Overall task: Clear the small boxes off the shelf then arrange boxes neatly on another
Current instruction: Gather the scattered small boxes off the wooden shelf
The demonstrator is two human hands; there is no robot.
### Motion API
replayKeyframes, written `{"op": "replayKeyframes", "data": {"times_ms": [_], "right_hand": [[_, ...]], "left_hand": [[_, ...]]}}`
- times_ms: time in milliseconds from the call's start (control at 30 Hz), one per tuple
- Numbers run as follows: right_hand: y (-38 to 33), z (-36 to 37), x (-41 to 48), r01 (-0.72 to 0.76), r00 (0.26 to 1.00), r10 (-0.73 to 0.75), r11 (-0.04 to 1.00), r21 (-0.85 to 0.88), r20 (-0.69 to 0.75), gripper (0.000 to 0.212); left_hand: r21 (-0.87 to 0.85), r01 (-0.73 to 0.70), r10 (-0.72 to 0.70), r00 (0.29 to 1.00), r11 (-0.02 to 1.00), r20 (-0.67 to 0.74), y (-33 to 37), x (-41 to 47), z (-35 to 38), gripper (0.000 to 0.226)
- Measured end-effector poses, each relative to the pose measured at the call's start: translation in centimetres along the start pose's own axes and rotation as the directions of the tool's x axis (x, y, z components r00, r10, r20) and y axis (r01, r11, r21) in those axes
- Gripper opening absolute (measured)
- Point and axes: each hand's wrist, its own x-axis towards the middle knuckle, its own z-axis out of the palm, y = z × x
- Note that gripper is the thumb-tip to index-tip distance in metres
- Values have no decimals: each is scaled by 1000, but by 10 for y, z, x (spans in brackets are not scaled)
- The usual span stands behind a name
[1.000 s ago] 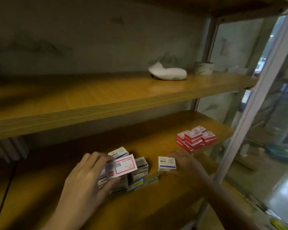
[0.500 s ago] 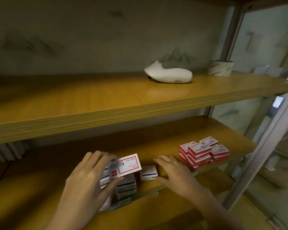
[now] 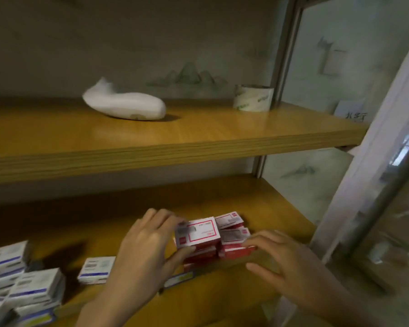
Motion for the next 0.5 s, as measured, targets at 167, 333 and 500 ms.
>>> {"op": "replayKeyframes", "data": {"times_ms": [167,333,500], "right_hand": [[55,-18,-5,25,998,-25,1000,7,60,29],[89,-28,-4,73,994,-73,997,4,81,27],[105,-29,6,109,991,-108,994,-13,79,30]], "left_hand": [[76,36,-37,999,996,11,45,37,54,44],[255,73,-98,991,964,87,62,59,94,48],[347,92,-145,981,933,131,70,65,107,46]]}}
